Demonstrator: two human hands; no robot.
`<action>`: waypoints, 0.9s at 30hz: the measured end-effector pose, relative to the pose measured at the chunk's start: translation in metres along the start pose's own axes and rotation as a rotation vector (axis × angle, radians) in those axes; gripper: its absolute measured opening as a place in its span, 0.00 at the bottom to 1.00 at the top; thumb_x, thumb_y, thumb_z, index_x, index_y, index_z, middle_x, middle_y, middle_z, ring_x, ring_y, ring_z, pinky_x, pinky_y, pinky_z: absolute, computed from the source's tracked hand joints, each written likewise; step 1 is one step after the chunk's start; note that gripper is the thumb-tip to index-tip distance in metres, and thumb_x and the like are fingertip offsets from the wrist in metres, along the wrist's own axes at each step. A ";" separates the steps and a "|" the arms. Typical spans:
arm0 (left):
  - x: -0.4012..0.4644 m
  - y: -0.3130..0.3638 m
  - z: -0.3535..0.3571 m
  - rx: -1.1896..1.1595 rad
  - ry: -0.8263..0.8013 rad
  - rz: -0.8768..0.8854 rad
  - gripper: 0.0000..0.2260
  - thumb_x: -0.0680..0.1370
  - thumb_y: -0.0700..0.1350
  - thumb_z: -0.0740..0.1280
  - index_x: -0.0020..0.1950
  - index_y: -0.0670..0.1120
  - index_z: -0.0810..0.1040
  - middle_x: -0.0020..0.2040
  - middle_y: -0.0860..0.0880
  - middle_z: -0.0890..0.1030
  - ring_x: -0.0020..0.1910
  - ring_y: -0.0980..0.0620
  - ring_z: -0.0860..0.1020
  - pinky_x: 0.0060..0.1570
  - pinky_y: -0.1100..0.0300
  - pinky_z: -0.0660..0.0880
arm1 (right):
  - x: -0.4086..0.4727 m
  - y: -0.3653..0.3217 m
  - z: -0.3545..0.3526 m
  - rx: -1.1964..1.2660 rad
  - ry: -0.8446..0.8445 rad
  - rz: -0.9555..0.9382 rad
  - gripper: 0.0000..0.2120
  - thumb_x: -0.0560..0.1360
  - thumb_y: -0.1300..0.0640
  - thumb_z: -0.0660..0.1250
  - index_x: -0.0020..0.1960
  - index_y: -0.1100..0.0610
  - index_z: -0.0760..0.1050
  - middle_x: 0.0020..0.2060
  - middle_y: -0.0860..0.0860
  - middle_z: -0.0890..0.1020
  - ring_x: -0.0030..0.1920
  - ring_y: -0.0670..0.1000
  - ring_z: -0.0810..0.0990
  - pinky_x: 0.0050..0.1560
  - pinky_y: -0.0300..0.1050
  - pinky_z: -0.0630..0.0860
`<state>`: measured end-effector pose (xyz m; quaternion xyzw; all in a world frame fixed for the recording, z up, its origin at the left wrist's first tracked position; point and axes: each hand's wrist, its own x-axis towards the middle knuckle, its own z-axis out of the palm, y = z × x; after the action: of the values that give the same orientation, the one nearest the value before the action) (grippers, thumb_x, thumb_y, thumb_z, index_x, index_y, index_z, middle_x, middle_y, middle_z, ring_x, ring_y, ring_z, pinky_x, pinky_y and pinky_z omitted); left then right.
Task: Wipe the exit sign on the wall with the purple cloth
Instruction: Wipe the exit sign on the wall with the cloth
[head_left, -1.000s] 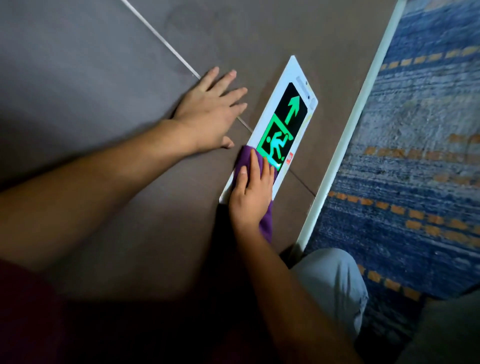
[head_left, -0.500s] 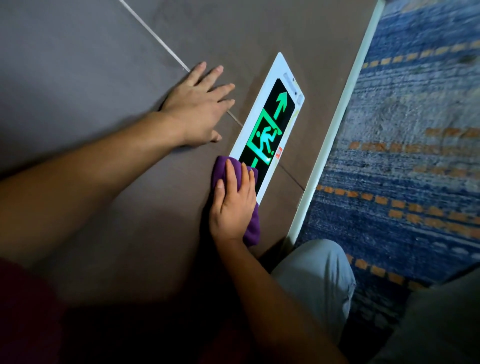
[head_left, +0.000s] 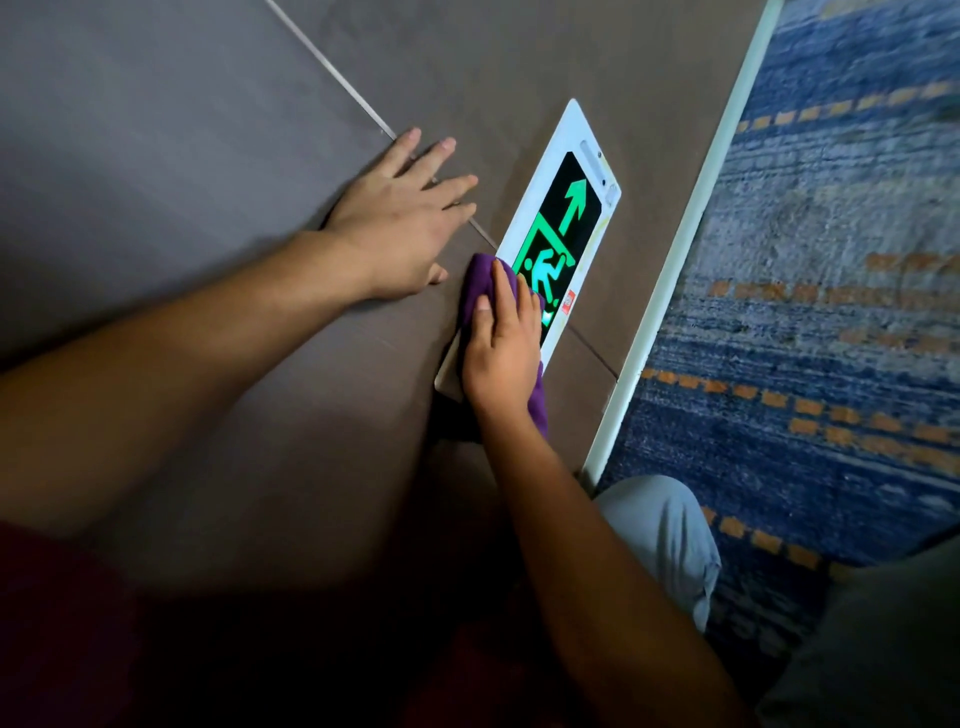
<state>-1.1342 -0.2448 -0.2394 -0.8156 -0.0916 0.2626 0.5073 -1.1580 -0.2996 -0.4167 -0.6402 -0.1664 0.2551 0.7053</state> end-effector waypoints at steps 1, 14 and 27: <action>-0.001 0.000 0.000 0.002 -0.001 -0.001 0.37 0.79 0.62 0.65 0.82 0.47 0.59 0.84 0.47 0.56 0.83 0.40 0.47 0.80 0.41 0.43 | -0.001 0.001 0.000 0.004 0.004 -0.009 0.23 0.86 0.53 0.57 0.80 0.48 0.64 0.81 0.53 0.63 0.83 0.56 0.55 0.81 0.47 0.48; -0.003 0.000 -0.004 0.012 -0.029 0.018 0.39 0.78 0.65 0.64 0.83 0.47 0.57 0.84 0.46 0.54 0.83 0.41 0.45 0.80 0.39 0.43 | -0.092 0.027 0.016 -0.124 0.041 -0.179 0.20 0.84 0.55 0.63 0.76 0.51 0.72 0.78 0.56 0.69 0.81 0.61 0.60 0.77 0.63 0.62; -0.002 -0.001 -0.002 -0.013 -0.044 0.042 0.38 0.77 0.63 0.67 0.82 0.46 0.60 0.83 0.45 0.57 0.83 0.40 0.47 0.80 0.39 0.42 | -0.088 0.039 0.019 -0.109 0.048 -0.191 0.23 0.84 0.55 0.59 0.79 0.55 0.67 0.79 0.56 0.67 0.82 0.59 0.58 0.77 0.64 0.61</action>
<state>-1.1350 -0.2470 -0.2368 -0.8146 -0.0872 0.2906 0.4944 -1.2463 -0.3329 -0.4448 -0.6647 -0.2235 0.1620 0.6942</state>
